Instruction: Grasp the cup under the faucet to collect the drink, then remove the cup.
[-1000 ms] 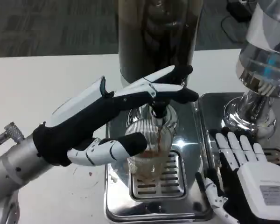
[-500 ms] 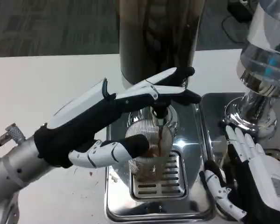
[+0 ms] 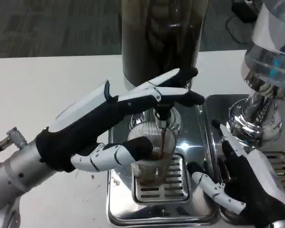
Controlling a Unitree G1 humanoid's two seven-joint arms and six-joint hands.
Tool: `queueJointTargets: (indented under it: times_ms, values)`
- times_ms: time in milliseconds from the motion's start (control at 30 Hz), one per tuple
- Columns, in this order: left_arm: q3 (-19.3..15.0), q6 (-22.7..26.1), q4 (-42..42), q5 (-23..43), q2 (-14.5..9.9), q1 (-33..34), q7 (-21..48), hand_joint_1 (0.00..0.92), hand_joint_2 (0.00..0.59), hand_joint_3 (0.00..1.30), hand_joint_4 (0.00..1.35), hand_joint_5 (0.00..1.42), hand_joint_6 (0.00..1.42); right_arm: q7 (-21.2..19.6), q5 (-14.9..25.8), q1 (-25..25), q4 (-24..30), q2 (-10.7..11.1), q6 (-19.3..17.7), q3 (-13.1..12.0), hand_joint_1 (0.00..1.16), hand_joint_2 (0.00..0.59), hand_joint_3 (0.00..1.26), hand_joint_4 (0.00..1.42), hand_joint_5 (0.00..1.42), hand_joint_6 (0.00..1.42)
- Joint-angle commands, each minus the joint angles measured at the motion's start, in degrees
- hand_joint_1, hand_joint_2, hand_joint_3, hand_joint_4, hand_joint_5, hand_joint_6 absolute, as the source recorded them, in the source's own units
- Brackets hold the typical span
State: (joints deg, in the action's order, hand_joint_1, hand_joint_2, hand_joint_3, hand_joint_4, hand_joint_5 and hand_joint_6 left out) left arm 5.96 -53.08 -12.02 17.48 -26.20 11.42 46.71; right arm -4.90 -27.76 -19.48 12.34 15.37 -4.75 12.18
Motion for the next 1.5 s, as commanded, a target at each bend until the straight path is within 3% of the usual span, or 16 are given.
queueJointTargets:
  times_ms: [33,233,533,867,1500]
  values:
    - [1.5,0.1,1.1,-1.8,-0.6,-1.5,1.0,0.000,0.255,0.25,0.03,0.24,0.21,2.5,-0.8,1.8,0.6,-0.8,2.1,1.2,0.38,0.228,0.00,0.00,0.00,0.00]
    - [1.4,0.3,1.5,-2.1,-0.6,-1.7,0.3,0.000,0.254,0.25,0.03,0.24,0.21,5.2,-1.4,4.0,0.7,-1.3,5.4,1.3,0.41,0.219,0.00,0.00,0.00,0.00]
    - [1.0,0.4,2.2,-2.9,-0.5,-2.4,-1.3,0.000,0.259,0.25,0.03,0.24,0.21,8.1,-2.0,8.0,-0.2,-1.5,6.7,3.3,0.50,0.209,0.00,0.00,0.00,0.00]
    - [0.6,0.7,3.5,-3.8,-0.7,-3.6,-3.3,0.000,0.261,0.26,0.03,0.24,0.21,10.8,-0.2,8.8,0.1,-0.8,6.1,3.3,0.52,0.203,0.00,0.00,0.00,0.00]
    - [0.0,1.8,4.8,-4.8,-1.0,-4.9,-5.4,0.000,0.261,0.27,0.05,0.26,0.21,10.4,1.0,10.4,-3.0,-2.1,5.4,4.7,0.49,0.181,0.00,0.00,0.00,0.00]
